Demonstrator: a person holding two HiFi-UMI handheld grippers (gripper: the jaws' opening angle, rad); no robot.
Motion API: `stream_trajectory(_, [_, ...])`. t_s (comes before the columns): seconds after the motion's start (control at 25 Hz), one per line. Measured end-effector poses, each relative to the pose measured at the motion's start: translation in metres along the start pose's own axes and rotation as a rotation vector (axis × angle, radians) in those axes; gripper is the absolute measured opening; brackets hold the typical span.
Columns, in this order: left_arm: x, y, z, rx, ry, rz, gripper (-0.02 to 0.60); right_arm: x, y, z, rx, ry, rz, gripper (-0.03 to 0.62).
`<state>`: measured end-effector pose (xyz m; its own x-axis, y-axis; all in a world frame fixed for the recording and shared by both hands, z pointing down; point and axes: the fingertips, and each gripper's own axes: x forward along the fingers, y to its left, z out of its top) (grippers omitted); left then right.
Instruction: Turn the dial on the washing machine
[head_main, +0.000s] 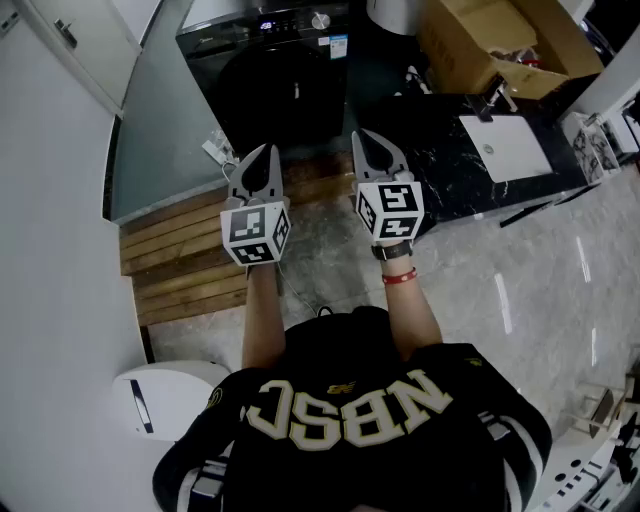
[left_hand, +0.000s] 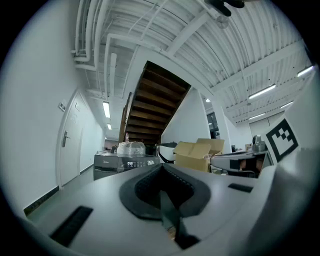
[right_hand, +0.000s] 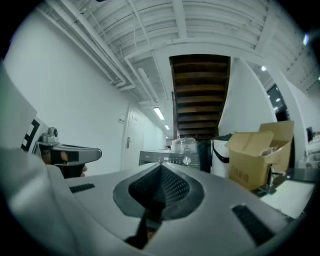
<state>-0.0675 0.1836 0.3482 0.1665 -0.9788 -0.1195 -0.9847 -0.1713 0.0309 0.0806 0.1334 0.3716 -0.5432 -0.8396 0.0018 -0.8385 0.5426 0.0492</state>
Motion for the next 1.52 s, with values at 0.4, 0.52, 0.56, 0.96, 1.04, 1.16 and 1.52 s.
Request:
stream_trajectory(0.4, [0.015, 0.021, -0.016, -0.045, 0.009, -0.010, 0.015, 0.027, 0.010, -0.009, -0.013, 0.016, 0.014, 0.008])
stream_trajectory(0.52, [0.031, 0.028, -0.024, -0.057, 0.018, -0.007, 0.015, 0.046, 0.008, -0.014, 0.007, 0.010, 0.028, 0.008])
stream_trajectory(0.56, [0.037, 0.030, -0.027, -0.059, 0.021, -0.005, 0.015, 0.053, 0.005, -0.016, 0.018, 0.005, 0.032, 0.008])
stream_trajectory(0.96, [0.165, 0.063, -0.028, -0.035, -0.005, 0.030, 0.015, 0.182, -0.055, -0.006, 0.049, -0.044, 0.085, 0.008])
stream_trajectory(1.04, [0.196, 0.069, -0.021, -0.033, -0.018, 0.039, 0.015, 0.214, -0.073, 0.005, 0.042, -0.056, 0.094, 0.008])
stream_trajectory(1.16, [0.240, 0.075, -0.018, -0.022, -0.021, 0.052, 0.015, 0.256, -0.097, 0.015, 0.045, -0.062, 0.108, 0.008])
stream_trajectory(1.52, [0.337, 0.087, -0.035, -0.036, 0.007, 0.079, 0.015, 0.340, -0.135, -0.002, 0.038, -0.015, 0.160, 0.008])
